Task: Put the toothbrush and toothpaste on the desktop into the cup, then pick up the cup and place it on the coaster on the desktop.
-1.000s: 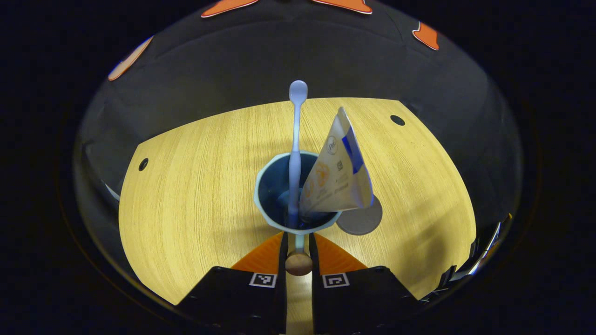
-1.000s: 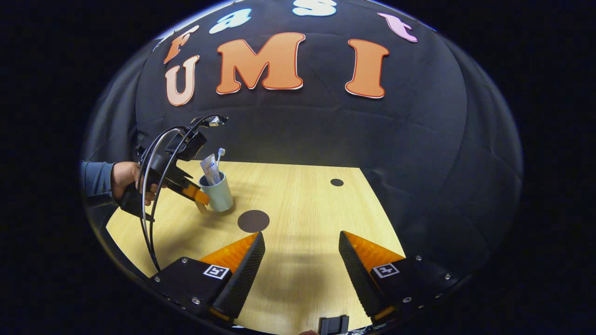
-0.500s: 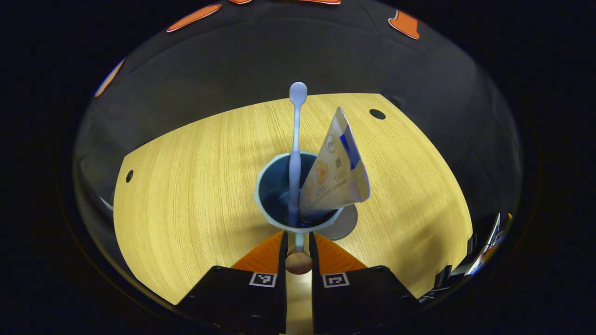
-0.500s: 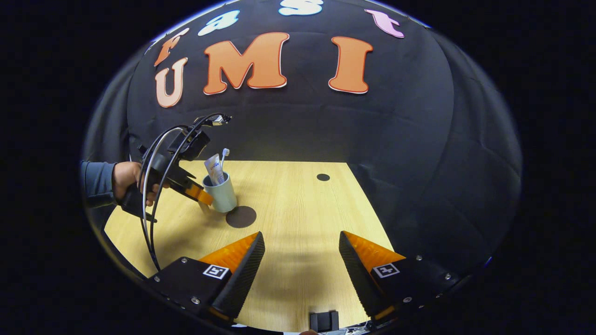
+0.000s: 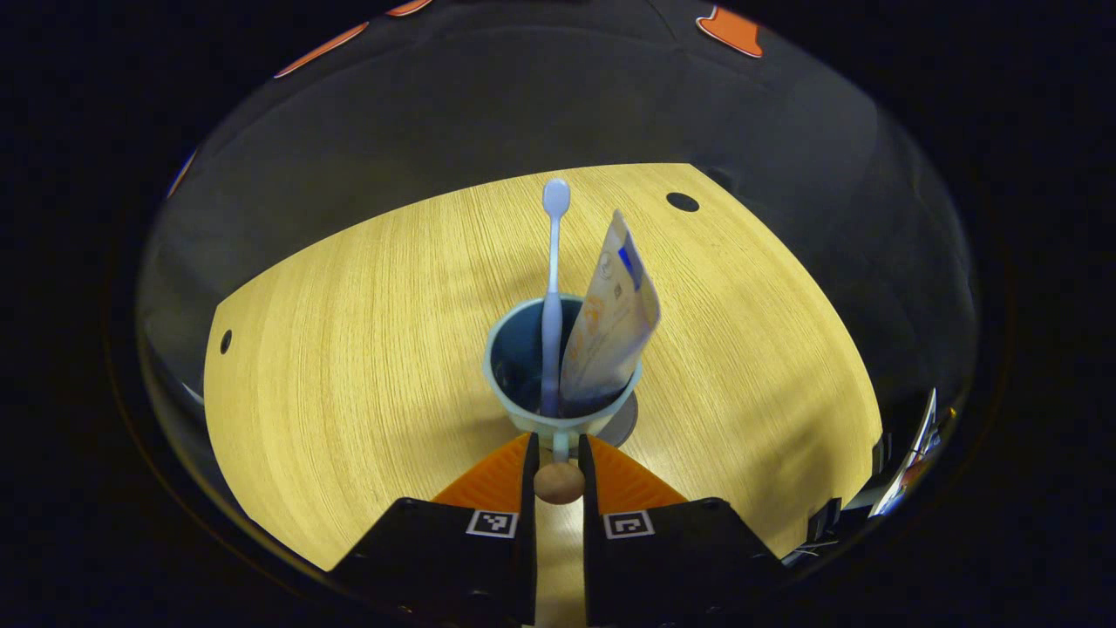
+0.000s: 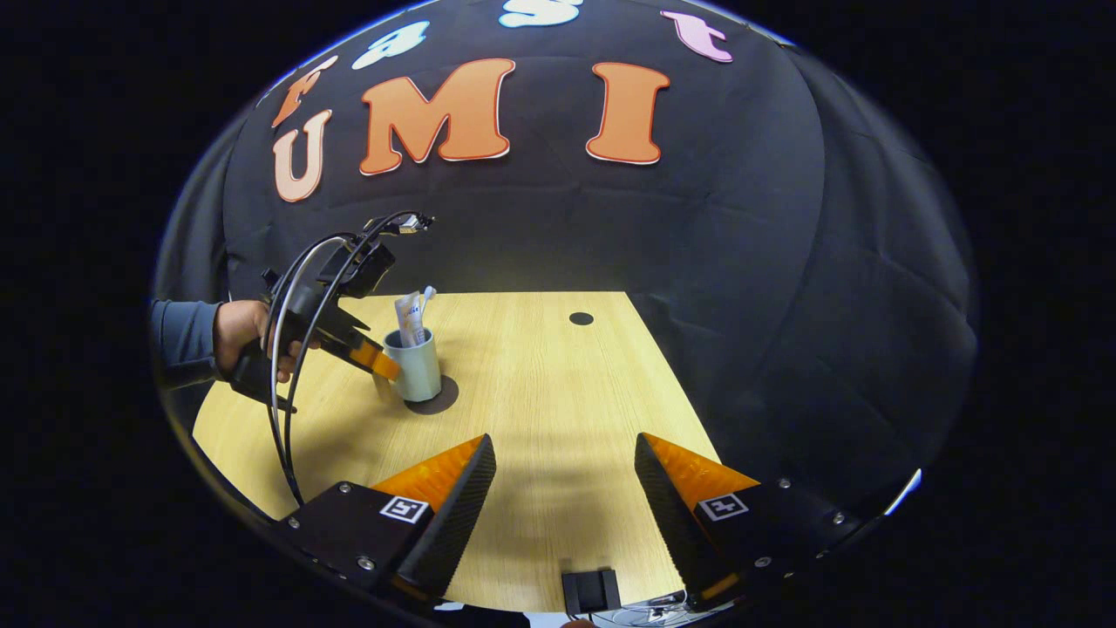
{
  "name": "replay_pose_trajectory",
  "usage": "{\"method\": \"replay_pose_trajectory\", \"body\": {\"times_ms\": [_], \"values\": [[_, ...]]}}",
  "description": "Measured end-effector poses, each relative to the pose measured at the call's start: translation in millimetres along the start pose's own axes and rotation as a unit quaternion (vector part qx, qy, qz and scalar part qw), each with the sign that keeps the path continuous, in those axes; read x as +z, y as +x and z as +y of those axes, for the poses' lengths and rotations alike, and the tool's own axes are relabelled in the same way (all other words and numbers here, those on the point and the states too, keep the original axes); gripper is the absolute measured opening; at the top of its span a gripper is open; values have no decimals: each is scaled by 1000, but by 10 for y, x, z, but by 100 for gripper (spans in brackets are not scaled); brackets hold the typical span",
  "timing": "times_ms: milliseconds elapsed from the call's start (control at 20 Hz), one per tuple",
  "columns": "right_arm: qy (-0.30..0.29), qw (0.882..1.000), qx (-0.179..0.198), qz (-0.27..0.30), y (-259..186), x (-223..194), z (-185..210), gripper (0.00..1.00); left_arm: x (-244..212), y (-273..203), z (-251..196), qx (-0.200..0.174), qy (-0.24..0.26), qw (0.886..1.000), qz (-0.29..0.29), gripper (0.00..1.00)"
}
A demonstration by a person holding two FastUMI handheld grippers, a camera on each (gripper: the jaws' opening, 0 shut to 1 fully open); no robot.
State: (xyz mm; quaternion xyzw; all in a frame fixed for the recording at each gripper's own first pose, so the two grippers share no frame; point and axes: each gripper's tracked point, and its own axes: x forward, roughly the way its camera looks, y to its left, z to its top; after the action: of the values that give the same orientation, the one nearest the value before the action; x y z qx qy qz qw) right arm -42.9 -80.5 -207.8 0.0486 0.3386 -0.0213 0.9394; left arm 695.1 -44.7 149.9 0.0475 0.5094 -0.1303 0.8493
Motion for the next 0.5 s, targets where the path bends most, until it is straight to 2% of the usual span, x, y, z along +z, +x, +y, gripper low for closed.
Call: {"method": "replay_pose_trajectory", "body": {"times_ms": [500], "values": [[-4, 1000, 3, 15, 17, -26, 45, 97, -56, 86, -61, -9, -2, 1000, 7, 22]]}}
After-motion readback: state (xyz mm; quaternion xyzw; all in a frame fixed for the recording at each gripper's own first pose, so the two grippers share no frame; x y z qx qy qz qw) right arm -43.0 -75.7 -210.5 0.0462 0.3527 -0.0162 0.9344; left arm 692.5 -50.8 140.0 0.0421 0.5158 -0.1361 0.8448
